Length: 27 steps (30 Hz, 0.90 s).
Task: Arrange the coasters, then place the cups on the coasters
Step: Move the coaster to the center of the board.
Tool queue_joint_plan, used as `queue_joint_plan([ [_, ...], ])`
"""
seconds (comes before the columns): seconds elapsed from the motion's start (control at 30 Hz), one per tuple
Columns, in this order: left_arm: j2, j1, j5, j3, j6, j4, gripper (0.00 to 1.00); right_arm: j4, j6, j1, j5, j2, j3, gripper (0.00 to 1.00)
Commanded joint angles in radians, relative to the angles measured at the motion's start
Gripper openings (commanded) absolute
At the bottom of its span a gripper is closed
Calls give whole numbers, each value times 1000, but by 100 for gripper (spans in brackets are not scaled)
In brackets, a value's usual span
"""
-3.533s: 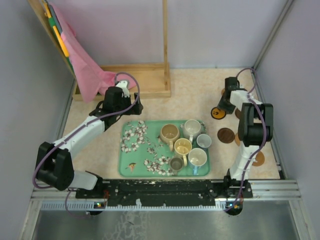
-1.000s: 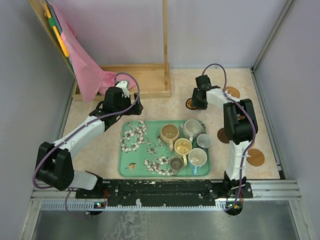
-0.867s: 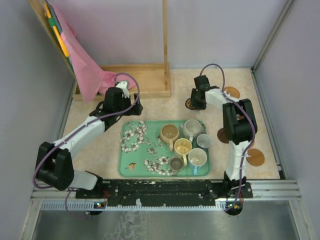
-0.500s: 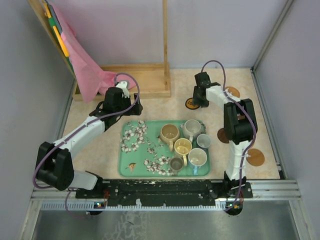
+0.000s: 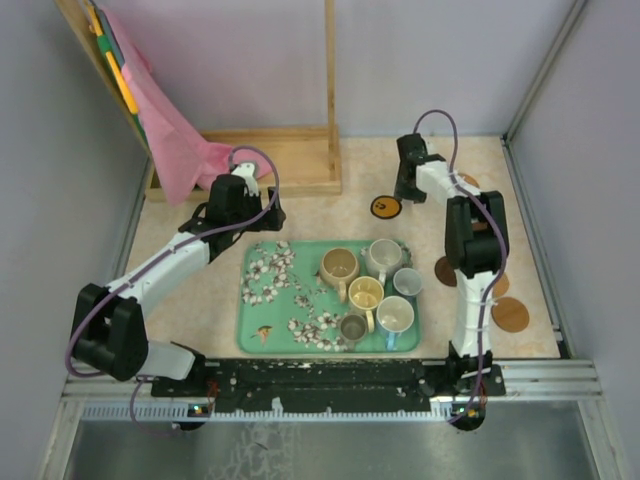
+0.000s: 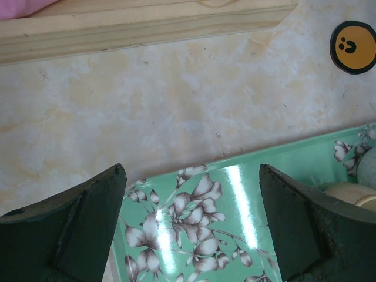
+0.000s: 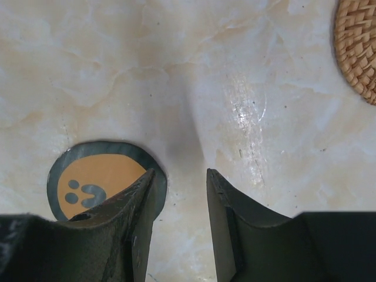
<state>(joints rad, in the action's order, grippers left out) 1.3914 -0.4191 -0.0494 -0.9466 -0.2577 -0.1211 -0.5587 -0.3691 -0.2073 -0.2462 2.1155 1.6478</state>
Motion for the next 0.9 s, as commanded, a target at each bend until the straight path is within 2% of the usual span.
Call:
queue_joint_plan([
  [0.0, -2, -2, -1, -20, 2, -16, 100, -35, 5, -2, -59, 38, 88, 40],
  [0.37, -1, -2, -1, -24, 3, -17, 100, -53, 19, 0, -106, 59, 81, 40],
  [0.87, 2, -1, 3, -23, -2, -16, 100, -37, 10, -56, -3, 67, 40, 40],
])
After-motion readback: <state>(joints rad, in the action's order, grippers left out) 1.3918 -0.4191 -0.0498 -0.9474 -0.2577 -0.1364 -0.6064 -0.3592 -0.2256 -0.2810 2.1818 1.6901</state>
